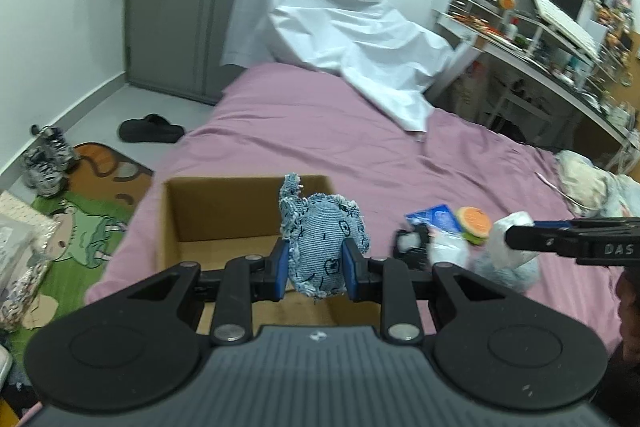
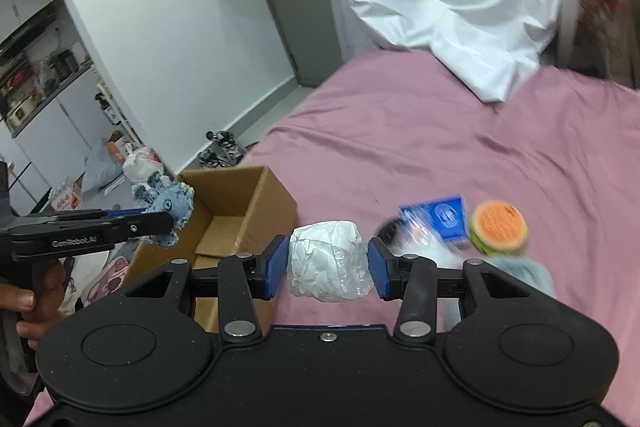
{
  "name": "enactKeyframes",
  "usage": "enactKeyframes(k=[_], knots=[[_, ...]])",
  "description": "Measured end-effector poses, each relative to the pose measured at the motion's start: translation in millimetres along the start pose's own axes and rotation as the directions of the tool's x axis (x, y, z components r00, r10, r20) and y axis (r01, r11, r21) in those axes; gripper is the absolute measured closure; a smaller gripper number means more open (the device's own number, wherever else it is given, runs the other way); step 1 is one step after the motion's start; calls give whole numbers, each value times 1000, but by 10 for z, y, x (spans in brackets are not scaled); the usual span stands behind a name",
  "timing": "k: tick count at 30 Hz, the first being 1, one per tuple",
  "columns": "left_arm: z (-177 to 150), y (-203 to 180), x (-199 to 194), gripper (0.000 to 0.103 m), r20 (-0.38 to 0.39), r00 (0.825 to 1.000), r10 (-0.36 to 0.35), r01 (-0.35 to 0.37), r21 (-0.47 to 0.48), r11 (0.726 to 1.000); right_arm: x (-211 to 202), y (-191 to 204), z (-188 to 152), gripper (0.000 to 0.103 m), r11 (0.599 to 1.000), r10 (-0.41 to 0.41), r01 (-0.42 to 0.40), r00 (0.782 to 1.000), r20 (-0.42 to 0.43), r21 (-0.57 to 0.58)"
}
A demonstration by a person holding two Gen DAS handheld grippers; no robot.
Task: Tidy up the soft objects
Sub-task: 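Carry the denim plush in the left gripper while the right gripper carries the white bundle to the box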
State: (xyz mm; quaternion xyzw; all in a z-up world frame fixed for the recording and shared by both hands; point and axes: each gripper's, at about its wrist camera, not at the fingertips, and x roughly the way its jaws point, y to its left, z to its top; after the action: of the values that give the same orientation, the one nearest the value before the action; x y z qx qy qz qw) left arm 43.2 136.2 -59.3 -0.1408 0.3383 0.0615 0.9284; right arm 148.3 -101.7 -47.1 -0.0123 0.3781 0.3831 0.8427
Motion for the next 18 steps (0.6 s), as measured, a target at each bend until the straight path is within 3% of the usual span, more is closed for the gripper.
enactKeyframes(k=[9,18], knots=[[41,353,92,77,19,997,72,-72,-43,996,327,315,144,60,986,68,-62,997,33,-156],[56,525,295,76,8,997,79,-78,-59,995,617,574,163,60,966,128,-117,991,36,-231]])
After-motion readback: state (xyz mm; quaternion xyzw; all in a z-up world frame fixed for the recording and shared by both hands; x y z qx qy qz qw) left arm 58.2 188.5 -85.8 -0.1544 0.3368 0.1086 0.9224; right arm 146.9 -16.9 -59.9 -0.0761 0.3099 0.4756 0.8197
